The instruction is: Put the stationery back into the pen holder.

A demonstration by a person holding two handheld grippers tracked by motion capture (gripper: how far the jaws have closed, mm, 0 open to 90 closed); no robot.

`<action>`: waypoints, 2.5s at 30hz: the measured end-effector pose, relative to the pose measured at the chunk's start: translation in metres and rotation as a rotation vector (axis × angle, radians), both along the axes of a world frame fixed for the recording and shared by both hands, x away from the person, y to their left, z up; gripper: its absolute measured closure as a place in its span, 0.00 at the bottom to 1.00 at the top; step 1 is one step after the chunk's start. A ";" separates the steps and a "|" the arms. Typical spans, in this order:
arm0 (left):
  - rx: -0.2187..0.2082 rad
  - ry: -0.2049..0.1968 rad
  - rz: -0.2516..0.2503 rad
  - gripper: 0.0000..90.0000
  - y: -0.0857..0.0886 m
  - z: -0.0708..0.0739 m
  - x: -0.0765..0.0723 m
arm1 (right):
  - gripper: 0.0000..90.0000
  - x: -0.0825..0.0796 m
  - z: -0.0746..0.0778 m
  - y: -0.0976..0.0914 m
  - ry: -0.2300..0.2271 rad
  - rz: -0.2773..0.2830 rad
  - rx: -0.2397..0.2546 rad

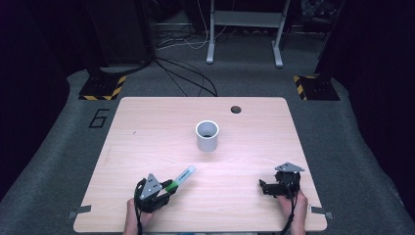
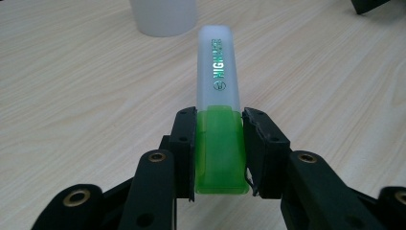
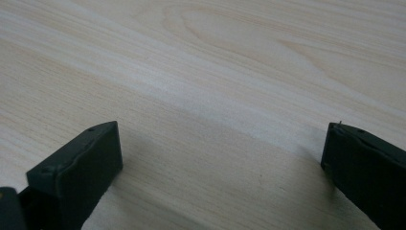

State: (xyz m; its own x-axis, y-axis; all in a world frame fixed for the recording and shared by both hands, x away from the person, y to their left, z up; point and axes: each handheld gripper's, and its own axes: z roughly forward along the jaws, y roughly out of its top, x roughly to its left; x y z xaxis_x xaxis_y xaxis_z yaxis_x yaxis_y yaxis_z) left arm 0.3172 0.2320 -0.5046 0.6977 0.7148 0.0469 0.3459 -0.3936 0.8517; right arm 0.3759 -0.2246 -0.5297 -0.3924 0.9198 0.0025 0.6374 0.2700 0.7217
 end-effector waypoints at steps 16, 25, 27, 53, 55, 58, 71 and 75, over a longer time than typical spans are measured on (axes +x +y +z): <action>0.001 -0.035 0.014 0.75 0.006 0.010 0.010 | 0.00 0.000 0.000 -0.001 0.001 0.004 -0.003; 0.023 -0.071 0.015 0.75 0.008 0.022 0.016 | 0.00 0.000 0.000 0.001 0.000 -0.007 0.005; 0.022 -0.075 0.018 0.75 0.009 0.025 0.017 | 0.00 0.000 0.000 0.001 0.000 -0.006 0.004; -0.008 -0.157 0.024 0.75 0.009 0.055 0.042 | 0.00 0.000 0.000 0.001 0.000 -0.006 0.004; -0.006 -0.159 0.026 0.75 0.010 0.057 0.044 | 0.00 0.000 0.000 0.001 0.000 -0.007 0.005; -0.013 -0.162 0.027 0.75 0.011 0.060 0.048 | 0.00 0.000 0.000 0.001 0.000 -0.006 0.004; -0.021 -0.159 -0.003 0.75 0.010 0.079 0.068 | 0.00 0.000 0.000 0.001 0.000 -0.006 0.005; -0.012 -0.146 -0.020 0.75 0.009 0.083 0.075 | 0.00 0.000 0.000 0.001 0.000 -0.007 0.005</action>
State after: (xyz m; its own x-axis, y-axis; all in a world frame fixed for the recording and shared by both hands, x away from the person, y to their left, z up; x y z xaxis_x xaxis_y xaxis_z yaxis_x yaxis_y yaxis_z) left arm 0.3922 0.2410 -0.4218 0.6985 0.7016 0.1407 0.2100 -0.3889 0.8970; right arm 0.3763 -0.2240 -0.5299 -0.3862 0.9224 0.0072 0.6392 0.2620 0.7231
